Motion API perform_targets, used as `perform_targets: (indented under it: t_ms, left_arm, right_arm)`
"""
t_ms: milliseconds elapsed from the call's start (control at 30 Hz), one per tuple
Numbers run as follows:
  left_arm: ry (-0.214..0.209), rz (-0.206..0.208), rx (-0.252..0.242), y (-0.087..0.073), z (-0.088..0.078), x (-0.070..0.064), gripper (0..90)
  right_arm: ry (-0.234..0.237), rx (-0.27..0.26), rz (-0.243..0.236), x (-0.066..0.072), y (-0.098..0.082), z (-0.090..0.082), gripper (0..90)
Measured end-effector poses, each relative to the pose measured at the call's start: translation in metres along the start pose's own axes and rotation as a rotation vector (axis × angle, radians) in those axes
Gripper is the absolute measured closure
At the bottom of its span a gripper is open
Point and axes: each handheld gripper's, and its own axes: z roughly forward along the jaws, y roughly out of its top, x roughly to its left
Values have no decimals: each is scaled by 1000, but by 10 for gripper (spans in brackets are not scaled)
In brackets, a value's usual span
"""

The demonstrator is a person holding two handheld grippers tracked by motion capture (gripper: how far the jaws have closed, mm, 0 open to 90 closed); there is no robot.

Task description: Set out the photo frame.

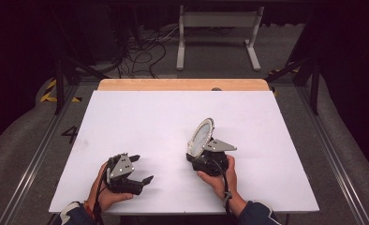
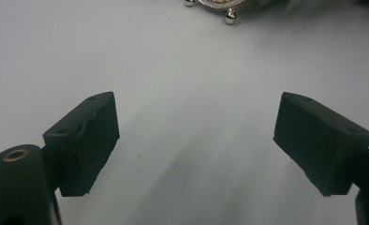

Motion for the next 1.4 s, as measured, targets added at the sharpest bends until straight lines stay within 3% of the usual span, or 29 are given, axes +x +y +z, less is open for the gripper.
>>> perform_targets:
  t_ms: [367, 1400]
  left_arm:
    - [2, 16, 20, 0, 3, -1, 145]
    - [6, 22, 29, 1, 2, -2, 142]
  right_arm:
    - [14, 7, 4, -1, -1, -1, 544]
    - [122, 56, -32, -15, -5, -16, 727]
